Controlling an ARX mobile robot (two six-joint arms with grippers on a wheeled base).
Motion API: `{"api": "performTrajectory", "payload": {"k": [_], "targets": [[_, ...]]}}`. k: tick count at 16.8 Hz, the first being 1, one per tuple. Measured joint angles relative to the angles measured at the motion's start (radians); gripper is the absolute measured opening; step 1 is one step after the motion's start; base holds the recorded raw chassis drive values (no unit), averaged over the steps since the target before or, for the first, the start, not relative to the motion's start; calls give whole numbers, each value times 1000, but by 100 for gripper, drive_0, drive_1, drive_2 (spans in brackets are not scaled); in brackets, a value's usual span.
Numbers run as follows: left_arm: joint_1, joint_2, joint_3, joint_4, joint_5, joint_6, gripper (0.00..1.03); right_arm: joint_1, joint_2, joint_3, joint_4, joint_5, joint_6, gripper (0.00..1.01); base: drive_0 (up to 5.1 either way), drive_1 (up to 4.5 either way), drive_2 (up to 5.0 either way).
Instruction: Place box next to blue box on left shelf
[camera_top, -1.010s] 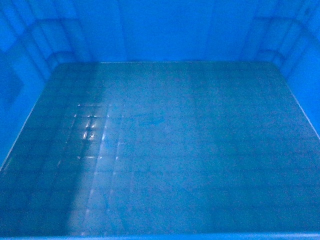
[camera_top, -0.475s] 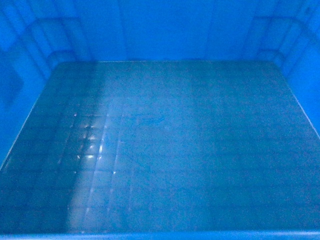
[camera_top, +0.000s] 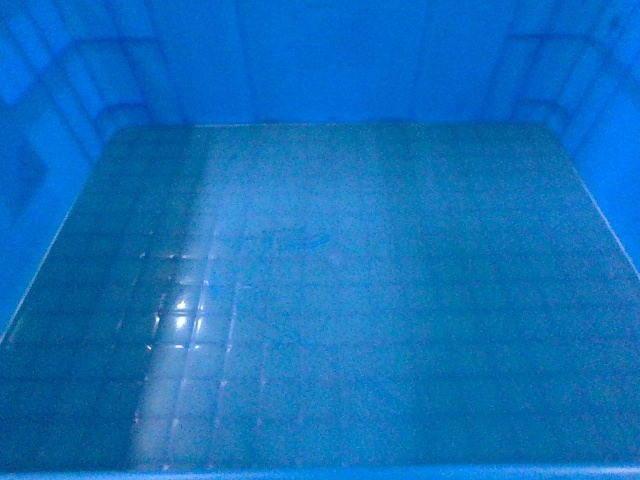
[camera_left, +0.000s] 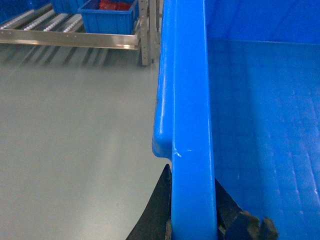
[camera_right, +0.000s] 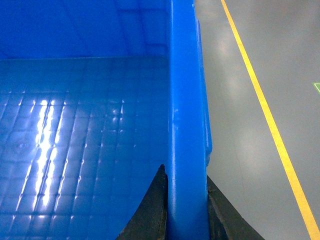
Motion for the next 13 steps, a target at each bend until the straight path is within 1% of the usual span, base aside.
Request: {"api": "performTrajectory", "payload": {"k": [13], "targets": [[0, 0, 0, 1, 0, 0, 8, 0, 0, 0, 1, 0, 0, 9, -7, 407, -421]]}}
